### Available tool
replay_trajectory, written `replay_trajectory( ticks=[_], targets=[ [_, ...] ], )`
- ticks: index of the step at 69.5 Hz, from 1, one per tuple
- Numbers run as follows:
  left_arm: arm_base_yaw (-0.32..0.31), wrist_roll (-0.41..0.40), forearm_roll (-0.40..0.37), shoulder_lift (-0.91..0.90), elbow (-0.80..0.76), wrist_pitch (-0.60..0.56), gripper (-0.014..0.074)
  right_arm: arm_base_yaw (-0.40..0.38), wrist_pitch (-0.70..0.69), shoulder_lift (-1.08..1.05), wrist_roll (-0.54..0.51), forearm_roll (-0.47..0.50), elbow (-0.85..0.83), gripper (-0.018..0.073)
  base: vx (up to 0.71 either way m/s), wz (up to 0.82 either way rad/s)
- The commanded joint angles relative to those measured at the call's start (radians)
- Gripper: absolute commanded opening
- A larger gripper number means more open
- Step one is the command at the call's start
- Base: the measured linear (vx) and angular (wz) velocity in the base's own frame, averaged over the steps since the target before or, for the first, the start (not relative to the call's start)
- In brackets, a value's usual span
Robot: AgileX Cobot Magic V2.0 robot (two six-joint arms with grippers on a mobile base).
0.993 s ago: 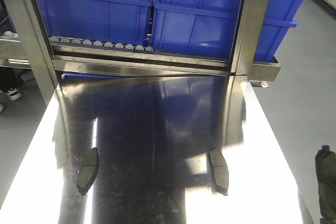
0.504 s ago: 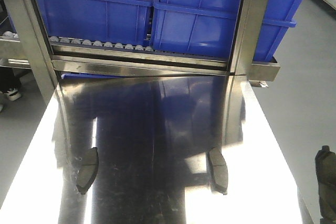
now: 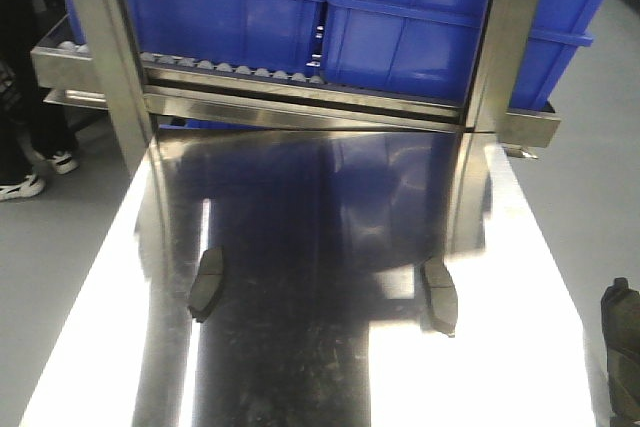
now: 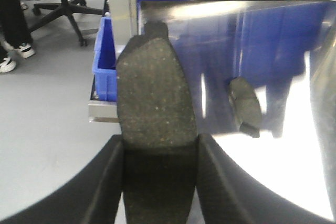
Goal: Move and align brake pads A on conveyor
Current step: 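Drive the base away from the steel table holding both pads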
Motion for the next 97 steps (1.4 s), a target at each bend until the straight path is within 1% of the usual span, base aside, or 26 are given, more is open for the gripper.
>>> replay_trajectory(
  ticks=[1,16,31,69,97],
  targets=[
    [-0.005,0.0,-0.004,0.006,-0.028,-0.096,0.0146,0.0,-0.085,-0.002,-0.007,0.0,-0.028,0.0079,-0.12,0.19],
    [-0.005,0.0,-0.004,0.006,-0.028,-0.096,0.0146,0.0,-0.057,-0.004,-0.007,0.0,-0.028,0.0079,-0.06,0.31],
    [-0.005,0.0,-0.004,0.006,-0.028,-0.096,0.0146,0.0,-0.032,-0.004,-0.007,0.0,-0.028,0.0079,-0.01,0.59],
    [-0.005,0.0,-0.004,0.006,-0.028,-0.096,0.0146,0.0,-0.033,-0.004,-0.007,0.0,-0.028,0.0079,-0.01,0.67],
    [-0.005,0.0,-0.004,0.006,-0.028,-0.096,0.0146,0.0,-0.033,-0.004,-0.007,0.0,-0.028,0.0079,0.01,0.5]
  ],
)
